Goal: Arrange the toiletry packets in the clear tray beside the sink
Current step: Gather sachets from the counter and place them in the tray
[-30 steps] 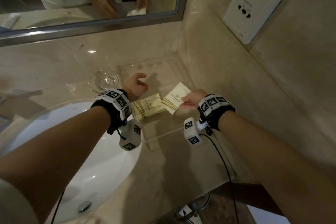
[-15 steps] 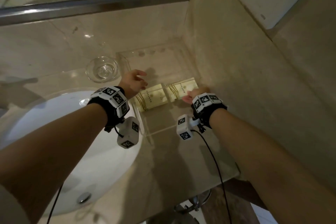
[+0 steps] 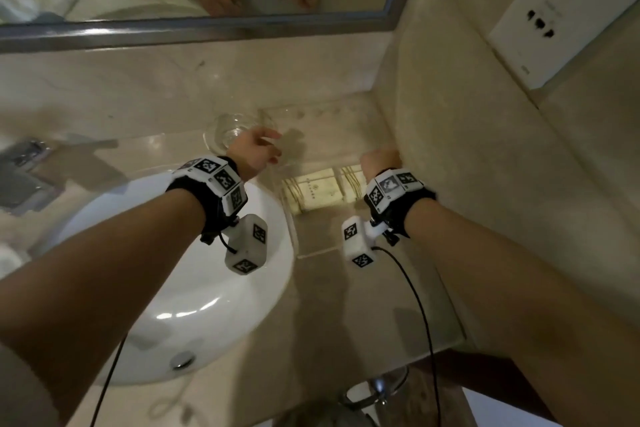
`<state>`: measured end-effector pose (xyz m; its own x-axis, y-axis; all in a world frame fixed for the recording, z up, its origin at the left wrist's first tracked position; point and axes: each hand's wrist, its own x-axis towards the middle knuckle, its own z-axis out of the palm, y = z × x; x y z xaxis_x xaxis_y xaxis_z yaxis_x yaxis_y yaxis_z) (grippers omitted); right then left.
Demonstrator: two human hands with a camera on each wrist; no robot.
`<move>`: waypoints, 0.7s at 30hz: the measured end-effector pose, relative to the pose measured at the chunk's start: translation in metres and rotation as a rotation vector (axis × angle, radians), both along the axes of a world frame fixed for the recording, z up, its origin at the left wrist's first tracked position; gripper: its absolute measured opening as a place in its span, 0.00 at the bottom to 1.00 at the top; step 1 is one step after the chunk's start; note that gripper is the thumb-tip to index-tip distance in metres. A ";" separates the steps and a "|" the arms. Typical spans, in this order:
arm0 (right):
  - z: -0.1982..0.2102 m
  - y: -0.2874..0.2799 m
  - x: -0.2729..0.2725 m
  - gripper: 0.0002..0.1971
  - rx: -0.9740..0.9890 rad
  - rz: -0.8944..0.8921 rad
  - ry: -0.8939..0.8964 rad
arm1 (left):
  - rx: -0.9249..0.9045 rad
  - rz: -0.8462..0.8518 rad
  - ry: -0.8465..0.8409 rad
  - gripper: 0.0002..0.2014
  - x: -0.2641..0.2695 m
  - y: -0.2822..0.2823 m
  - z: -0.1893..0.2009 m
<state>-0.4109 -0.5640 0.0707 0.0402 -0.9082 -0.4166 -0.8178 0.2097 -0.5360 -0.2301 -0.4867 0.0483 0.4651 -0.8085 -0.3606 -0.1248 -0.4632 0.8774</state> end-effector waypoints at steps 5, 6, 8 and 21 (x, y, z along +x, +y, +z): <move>0.030 0.040 0.087 0.19 -0.230 0.001 -0.394 | -0.111 0.123 -0.038 0.14 0.046 0.052 0.035; 0.039 0.057 0.111 0.19 -0.235 0.054 -0.430 | -0.138 0.162 -0.060 0.15 0.062 0.071 0.044; 0.048 0.080 0.147 0.19 -0.262 0.145 -0.501 | -0.200 0.228 -0.073 0.15 0.082 0.099 0.060; -0.002 0.312 0.362 0.08 0.068 0.805 -0.426 | -0.037 0.812 -0.172 0.14 0.238 0.385 0.037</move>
<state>-0.0492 -0.2517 0.0690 0.8136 -0.5132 -0.2730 -0.4666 -0.2964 -0.8333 0.0079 -0.1021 0.0852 0.9552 -0.2072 -0.2111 0.1024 -0.4377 0.8933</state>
